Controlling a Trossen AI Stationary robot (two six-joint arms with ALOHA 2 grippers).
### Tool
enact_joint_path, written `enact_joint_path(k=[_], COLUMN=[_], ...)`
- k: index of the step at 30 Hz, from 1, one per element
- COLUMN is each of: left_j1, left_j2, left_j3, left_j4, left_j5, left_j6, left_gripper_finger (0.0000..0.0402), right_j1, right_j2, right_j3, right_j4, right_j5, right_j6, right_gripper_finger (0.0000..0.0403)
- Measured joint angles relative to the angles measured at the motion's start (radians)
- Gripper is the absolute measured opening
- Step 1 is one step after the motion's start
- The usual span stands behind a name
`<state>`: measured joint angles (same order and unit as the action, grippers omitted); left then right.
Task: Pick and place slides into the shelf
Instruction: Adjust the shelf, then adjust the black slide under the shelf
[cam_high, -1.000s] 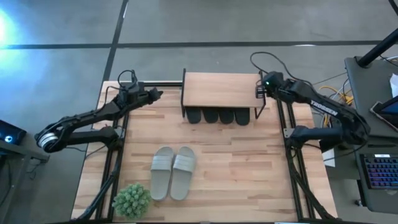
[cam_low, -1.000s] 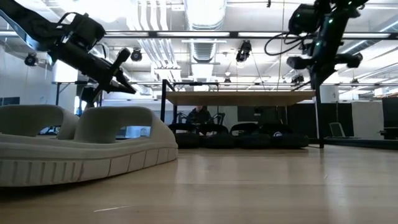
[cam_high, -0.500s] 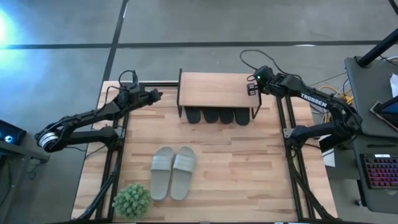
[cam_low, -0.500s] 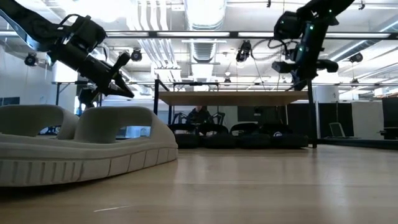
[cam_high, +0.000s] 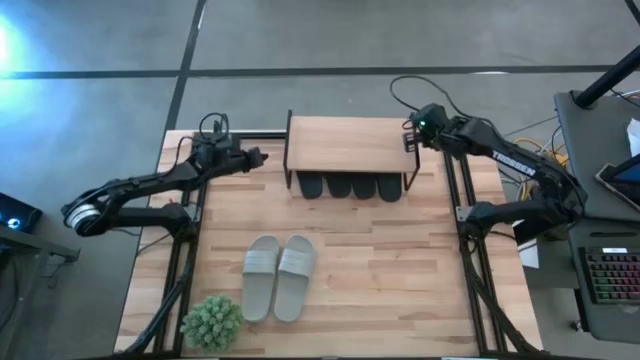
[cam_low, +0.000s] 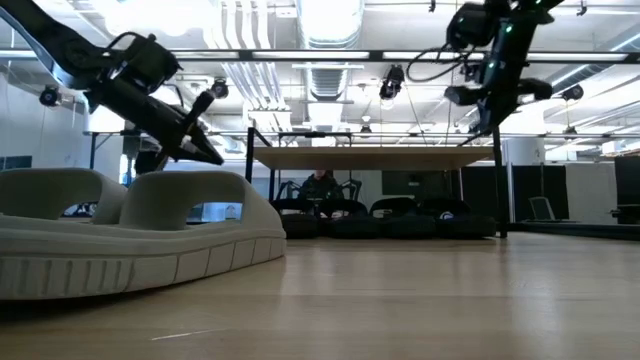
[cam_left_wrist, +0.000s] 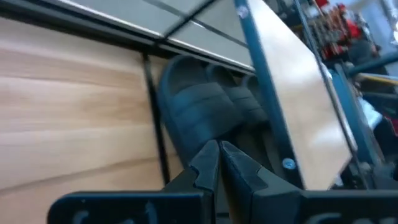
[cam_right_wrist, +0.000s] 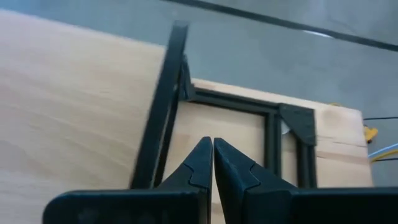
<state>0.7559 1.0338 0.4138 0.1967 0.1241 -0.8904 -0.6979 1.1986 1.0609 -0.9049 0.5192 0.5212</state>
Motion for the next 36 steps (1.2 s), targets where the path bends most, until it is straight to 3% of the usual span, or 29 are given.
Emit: enact_joint_path(k=[14,28,36], left_j1=[-0.096,-0.254,-0.273], left_j2=[0.18,0.174,0.043], left_j3=[0.062,0.072,0.073], left_j4=[0.294,0.242,-0.005], left_j5=[0.049,0.039,-0.14], left_j6=[0.008,0.006,0.033], left_gripper_finger=[0.0002,0.0002,0.0002], right_j1=[0.014,0.072,0.08], right_j2=[-0.131,-0.132,-0.163], right_j3=[0.004,0.004,0.003], right_j4=[-0.222,-0.256,-0.323], right_j5=[-0.002,-0.001,0.028], right_j6=[0.025,0.055,0.063], right_gripper_finger=[0.0009,0.0009,0.0009])
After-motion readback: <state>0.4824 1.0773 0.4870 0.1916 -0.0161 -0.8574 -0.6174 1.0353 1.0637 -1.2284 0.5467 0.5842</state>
